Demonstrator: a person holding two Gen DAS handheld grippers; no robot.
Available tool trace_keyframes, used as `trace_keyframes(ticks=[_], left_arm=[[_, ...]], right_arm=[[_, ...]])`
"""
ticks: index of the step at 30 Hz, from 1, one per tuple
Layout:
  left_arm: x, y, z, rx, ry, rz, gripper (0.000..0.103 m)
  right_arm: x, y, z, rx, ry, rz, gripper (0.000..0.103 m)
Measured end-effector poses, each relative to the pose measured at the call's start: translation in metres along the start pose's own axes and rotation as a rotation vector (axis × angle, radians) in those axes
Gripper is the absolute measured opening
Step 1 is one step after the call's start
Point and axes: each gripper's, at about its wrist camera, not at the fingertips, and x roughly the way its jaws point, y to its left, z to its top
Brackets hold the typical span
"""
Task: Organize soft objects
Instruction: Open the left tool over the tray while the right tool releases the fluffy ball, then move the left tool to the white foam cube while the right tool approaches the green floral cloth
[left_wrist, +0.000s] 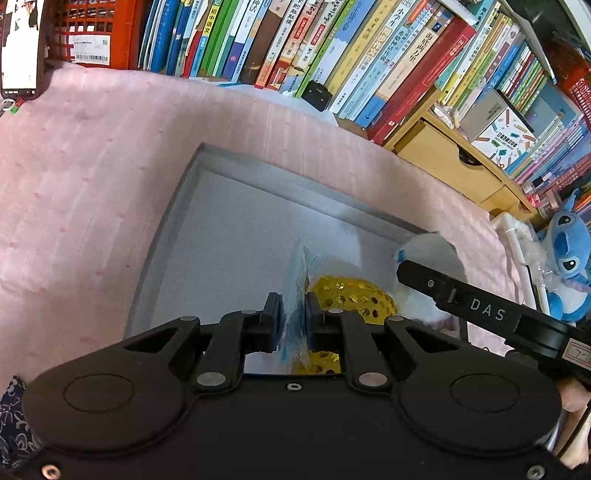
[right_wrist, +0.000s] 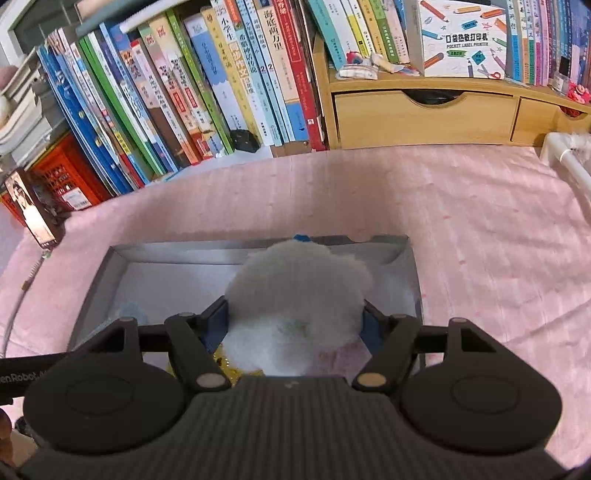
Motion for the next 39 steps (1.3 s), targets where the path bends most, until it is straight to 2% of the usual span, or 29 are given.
trace_keyframes(ticks=[13, 16, 20, 21, 27, 35, 39], left_arm=[[0.011, 0.002, -0.002, -0.007, 0.043, -0.012, 0.014], [0.01, 0.001, -0.002, -0.001, 0.047, -0.022, 0.016], [0.006, -0.001, -0.003, 0.012, 0.042, -0.026, 0.035], [0.004, -0.002, -0.003, 0.017, 0.038, -0.024, 0.037], [-0.007, -0.007, -0.006, 0.048, 0.021, -0.016, 0.046], [-0.034, -0.016, -0.015, 0.098, -0.024, -0.026, 0.051], [-0.051, -0.023, -0.024, 0.128, -0.055, -0.041, 0.06]], right_arm=[[0.007, -0.004, 0.0, -0.003, 0.042, 0.0, 0.071], [0.008, -0.004, 0.0, -0.002, 0.049, 0.002, 0.074], [0.005, -0.006, 0.0, 0.007, 0.046, -0.001, 0.079], [0.003, -0.007, 0.001, 0.01, 0.043, 0.0, 0.08], [-0.011, -0.01, 0.0, 0.015, 0.026, 0.014, 0.084], [-0.035, -0.01, -0.004, 0.008, -0.007, 0.041, 0.088], [-0.054, -0.012, -0.009, 0.006, -0.031, 0.061, 0.089]])
